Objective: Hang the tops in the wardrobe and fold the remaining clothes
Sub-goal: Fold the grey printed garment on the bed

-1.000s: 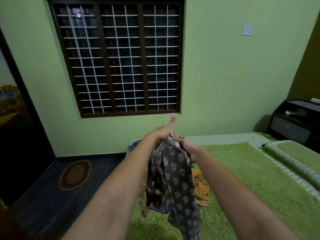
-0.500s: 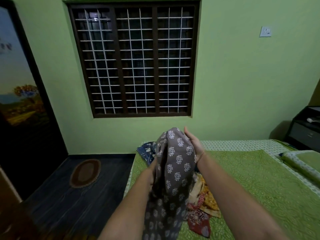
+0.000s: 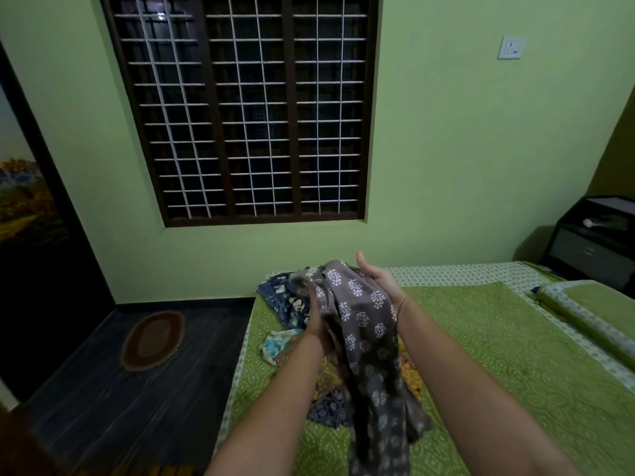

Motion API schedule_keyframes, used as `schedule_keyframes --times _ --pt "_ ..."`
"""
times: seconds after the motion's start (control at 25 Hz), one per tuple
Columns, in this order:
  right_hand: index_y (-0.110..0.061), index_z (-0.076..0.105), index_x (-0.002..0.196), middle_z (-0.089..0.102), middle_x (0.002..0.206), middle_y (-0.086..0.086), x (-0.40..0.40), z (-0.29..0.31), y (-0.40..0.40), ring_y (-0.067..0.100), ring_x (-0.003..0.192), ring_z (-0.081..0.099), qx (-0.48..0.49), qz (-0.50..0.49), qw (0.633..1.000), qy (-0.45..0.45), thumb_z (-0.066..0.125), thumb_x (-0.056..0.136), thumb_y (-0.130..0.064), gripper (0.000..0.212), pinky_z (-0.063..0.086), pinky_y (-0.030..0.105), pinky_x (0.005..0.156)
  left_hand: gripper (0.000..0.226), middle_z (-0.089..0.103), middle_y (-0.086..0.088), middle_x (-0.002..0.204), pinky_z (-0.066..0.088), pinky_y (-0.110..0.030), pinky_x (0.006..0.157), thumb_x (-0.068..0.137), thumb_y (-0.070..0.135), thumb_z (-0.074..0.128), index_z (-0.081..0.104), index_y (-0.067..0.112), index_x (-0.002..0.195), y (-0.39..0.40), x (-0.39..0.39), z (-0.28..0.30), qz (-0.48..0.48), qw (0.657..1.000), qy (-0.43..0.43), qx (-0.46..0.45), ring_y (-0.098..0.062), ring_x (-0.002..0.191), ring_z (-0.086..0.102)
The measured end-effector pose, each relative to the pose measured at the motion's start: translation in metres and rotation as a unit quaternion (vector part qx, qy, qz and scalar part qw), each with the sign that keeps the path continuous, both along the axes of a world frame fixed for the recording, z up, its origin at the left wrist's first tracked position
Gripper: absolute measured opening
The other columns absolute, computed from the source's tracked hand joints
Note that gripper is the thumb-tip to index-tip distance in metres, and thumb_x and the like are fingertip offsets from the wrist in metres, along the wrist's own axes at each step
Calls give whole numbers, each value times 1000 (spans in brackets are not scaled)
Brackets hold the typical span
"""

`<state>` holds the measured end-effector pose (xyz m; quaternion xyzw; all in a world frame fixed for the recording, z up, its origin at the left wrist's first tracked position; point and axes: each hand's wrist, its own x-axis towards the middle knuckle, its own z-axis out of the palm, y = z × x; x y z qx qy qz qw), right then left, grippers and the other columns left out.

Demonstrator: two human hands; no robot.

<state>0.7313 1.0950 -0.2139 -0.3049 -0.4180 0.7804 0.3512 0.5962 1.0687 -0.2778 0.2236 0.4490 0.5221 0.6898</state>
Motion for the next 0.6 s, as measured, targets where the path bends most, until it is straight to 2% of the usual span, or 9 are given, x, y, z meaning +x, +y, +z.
schedule_keyframes --times 0.08,0.12,0.2,0.28,0.32,0.4,0.48,0.52,0.6 --pt "-7 76 82 72 80 9 10 -2 0 20 66 69 6 17 999 -42 72 76 -27 22 58 31 66 94 57 -11 130 41 -52 102 83 81 23 52 8 133 2 -10 7 40 998 -21 48 -38 122 50" --pt "-7 77 81 72 80 9 15 -3 -1 19 66 69 2 21 998 -66 68 76 -20 17 58 30 65 97 58 -15 130 43 -53 100 78 85 24 55 10 131 2 -19 6 45 997 -33 48 -38 121 51" --pt "-8 78 76 71 75 8 20 -8 2 17 61 68 -15 21 997 -77 55 84 -16 25 58 28 58 86 58 -19 127 49 -45 88 86 77 17 58 11 125 2 -27 -5 32 998 -37 40 -34 113 56" --pt "-7 76 75 70 73 7 18 -6 1 18 59 67 -38 7 998 -59 50 95 -21 36 57 28 54 72 50 -21 136 49 -40 86 96 60 14 52 9 130 4 -30 -21 -11 1000 4 21 -31 112 55" --pt "-7 74 76 69 74 8 14 -8 3 19 60 67 -40 0 998 -51 49 97 -25 38 57 29 55 69 47 -21 139 46 -42 92 98 56 16 49 6 133 3 -27 -21 -48 998 32 5 -33 117 51" --pt "-8 74 79 70 79 9 9 -10 8 22 66 68 -32 -12 999 -40 49 96 -32 39 57 33 64 76 53 -20 134 41 -45 102 94 63 21 54 4 130 -1 -24 -18 -124 986 105 -41 -36 122 48" --pt "-9 76 84 70 85 11 11 -21 18 24 72 67 -26 -41 997 -65 51 93 -41 41 53 36 74 98 66 -20 112 47 -47 92 75 86 24 72 5 104 -1 -31 -23 -137 978 121 -99 -37 110 57" --pt "-8 75 86 69 88 12 16 -28 24 26 75 66 -36 -56 994 -90 52 93 -44 44 52 38 78 104 67 -22 109 50 -46 86 66 92 26 74 5 97 0 -38 -24 -136 977 122 -108 -37 107 60" --pt "-4 71 90 69 89 14 27 -43 30 29 78 66 -62 -71 984 -152 54 91 -48 47 51 41 82 90 68 -23 107 55 -42 79 69 85 42 72 6 101 2 -56 -26 -145 976 134 -97 -36 99 65"
